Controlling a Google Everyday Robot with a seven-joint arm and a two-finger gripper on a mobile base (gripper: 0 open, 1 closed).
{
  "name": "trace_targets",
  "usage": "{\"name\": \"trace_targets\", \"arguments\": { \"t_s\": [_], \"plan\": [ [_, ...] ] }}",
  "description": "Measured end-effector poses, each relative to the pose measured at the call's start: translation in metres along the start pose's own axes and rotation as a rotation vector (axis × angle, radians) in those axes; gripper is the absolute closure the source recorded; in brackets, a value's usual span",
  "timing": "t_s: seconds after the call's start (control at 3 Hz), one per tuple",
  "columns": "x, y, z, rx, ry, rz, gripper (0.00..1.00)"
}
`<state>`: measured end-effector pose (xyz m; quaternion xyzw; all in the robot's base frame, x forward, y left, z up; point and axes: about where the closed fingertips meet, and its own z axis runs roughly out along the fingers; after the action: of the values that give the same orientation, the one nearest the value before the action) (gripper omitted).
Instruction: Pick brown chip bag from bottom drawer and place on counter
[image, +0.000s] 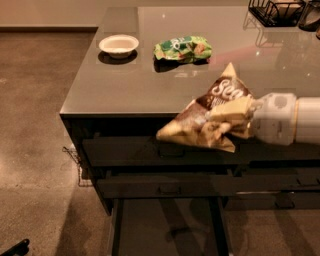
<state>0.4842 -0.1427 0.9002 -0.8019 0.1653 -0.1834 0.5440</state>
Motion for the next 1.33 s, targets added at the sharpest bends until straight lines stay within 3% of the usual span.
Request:
{"name": "trace_targets", "arguments": {
  "t_s": [0.33,0.67,1.0,1.33],
  "plan": [
    [0.010,-0.048,-0.008,0.027,0.009,-0.120,1.00],
    [0.027,-0.076,-0.002,0.040,0.009,-0.187,1.00],
    [0.056,-0.088,0.017,0.066,0.030,-0.194,1.00],
    [0.092,-0.097,0.043,0.117,0.059,-0.160,1.00]
  ]
}}
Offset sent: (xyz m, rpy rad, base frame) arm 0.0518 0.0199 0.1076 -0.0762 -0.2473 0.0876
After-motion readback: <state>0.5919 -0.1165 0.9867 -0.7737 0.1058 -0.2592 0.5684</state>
